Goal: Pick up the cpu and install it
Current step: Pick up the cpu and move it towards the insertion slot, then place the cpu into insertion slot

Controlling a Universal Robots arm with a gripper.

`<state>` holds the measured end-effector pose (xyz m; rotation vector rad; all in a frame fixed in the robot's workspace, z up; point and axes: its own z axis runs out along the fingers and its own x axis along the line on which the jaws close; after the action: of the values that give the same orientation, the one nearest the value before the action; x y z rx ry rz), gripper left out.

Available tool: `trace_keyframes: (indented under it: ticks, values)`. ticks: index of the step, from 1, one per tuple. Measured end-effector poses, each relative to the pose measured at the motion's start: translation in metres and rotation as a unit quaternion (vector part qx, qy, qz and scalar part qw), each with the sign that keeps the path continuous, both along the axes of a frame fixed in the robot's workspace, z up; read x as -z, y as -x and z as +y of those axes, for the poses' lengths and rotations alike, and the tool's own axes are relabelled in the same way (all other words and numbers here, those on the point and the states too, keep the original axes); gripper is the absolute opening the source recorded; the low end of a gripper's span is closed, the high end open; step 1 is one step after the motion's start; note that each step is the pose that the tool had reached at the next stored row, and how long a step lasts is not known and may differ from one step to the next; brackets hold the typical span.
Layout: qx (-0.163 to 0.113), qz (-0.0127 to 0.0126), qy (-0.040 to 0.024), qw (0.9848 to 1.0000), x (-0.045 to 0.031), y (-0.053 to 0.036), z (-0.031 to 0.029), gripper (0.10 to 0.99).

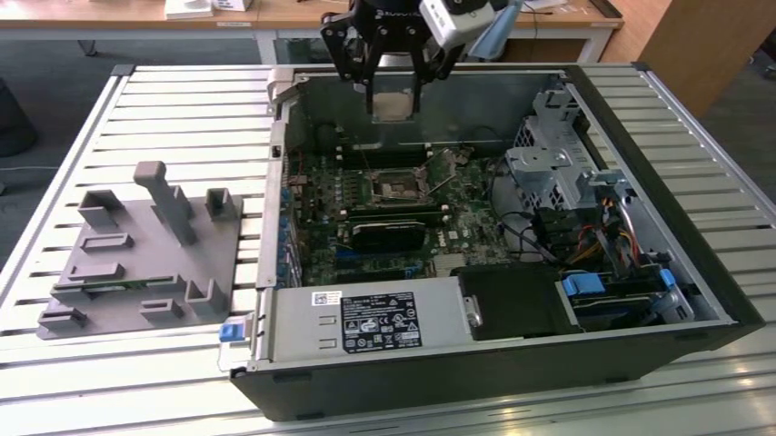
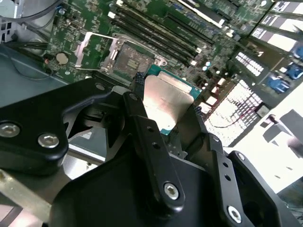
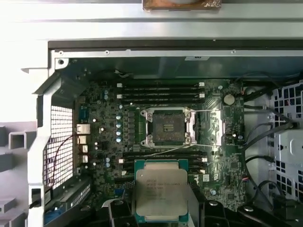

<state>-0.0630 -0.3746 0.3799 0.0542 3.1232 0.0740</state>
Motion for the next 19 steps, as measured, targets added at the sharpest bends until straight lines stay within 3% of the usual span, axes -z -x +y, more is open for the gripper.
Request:
trace_keyframes:
  ticks: [15,19]
  values:
    - [0.000,-0.0012,0.0000,1.0000,0.0027,-0.0370,0.0167,0.525]
    - [0.000,-0.0012,0.0001,1.0000,0.0028,-0.0380,0.0166,0.525]
